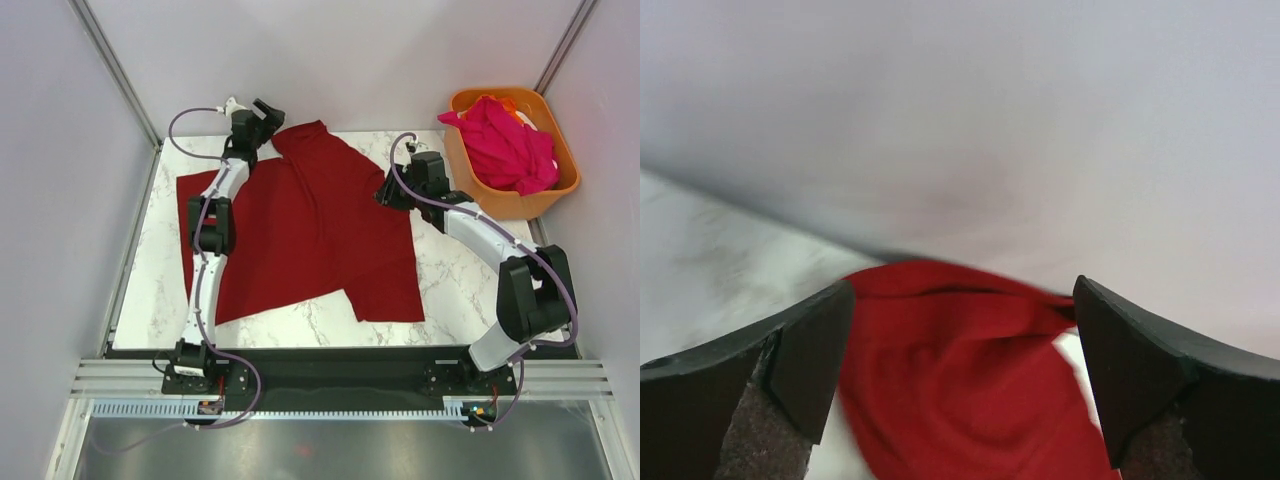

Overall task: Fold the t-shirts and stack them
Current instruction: Flatten the tshirt out

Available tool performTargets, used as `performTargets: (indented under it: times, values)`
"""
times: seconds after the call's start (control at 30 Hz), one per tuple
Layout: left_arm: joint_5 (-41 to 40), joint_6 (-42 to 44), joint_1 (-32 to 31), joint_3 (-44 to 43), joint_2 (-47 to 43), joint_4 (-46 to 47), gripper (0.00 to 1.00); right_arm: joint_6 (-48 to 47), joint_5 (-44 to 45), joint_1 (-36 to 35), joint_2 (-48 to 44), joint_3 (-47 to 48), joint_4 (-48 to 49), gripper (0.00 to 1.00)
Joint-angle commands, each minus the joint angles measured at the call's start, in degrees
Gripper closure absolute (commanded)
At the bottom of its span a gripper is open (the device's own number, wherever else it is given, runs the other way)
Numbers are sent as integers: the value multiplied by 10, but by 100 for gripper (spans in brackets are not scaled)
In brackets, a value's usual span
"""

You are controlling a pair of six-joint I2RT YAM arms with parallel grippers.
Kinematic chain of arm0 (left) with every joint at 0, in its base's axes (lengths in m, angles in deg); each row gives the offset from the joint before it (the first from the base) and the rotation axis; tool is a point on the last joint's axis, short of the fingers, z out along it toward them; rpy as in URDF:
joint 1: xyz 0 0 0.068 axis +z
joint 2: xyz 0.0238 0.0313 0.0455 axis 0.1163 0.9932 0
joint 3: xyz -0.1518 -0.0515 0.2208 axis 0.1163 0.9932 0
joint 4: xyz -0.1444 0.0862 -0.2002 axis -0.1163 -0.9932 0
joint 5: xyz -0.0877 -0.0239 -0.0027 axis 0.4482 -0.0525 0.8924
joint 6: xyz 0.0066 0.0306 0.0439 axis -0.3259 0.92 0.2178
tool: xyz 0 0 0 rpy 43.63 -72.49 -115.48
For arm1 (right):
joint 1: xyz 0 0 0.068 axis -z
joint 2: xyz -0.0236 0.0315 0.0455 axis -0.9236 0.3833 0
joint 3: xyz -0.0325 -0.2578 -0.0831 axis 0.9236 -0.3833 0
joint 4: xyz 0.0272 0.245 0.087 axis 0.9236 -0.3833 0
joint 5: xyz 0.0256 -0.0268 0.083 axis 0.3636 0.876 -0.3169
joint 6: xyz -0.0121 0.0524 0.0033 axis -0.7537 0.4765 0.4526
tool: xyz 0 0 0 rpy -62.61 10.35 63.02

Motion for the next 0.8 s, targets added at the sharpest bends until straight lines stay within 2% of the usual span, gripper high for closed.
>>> performTargets:
  times: [0.0,0.1,0.13,0.23,0.27,0.33,0.37,0.4,0.43,0.47,0.53,0.6,0.67,0.7,0.77]
  values:
    - [80,-36,-14,-16,-76,110,0,-17,37,3,11,31,3,59]
    - [94,-51,-10,-13,-101,121,0,-19,46,2,35,51,-19,58]
    - [92,-47,-3,-1,-135,121,0,-18,48,2,43,55,-27,58]
    - [77,-40,12,108,-220,121,0,-14,111,2,37,61,-65,50]
    - [56,-42,15,199,-293,120,0,-12,138,2,35,67,-76,46]
    - [25,-38,19,301,-384,114,0,-8,212,3,28,74,-101,31]
    - [0,-35,19,395,-473,107,0,-14,225,7,31,84,-105,23]
    - [-25,-33,19,442,-516,98,0,-27,235,12,49,95,-112,19]
    - [-36,-33,19,483,-554,86,0,-31,237,19,63,112,-124,22]
    - [-52,-34,19,549,-632,48,0,-32,226,40,79,148,-145,24]
    - [-67,-41,18,600,-699,-16,3,-43,202,58,143,189,-179,26]
    - [-68,-39,18,664,-785,-41,5,-51,225,65,199,259,-260,28]
    - [-68,-39,18,747,-841,-41,5,-64,218,64,214,260,-266,32]
    - [-68,-39,18,772,-898,-41,5,-64,212,65,217,254,-264,36]
    - [-68,-39,18,824,-946,-41,5,-59,200,65,220,236,-256,38]
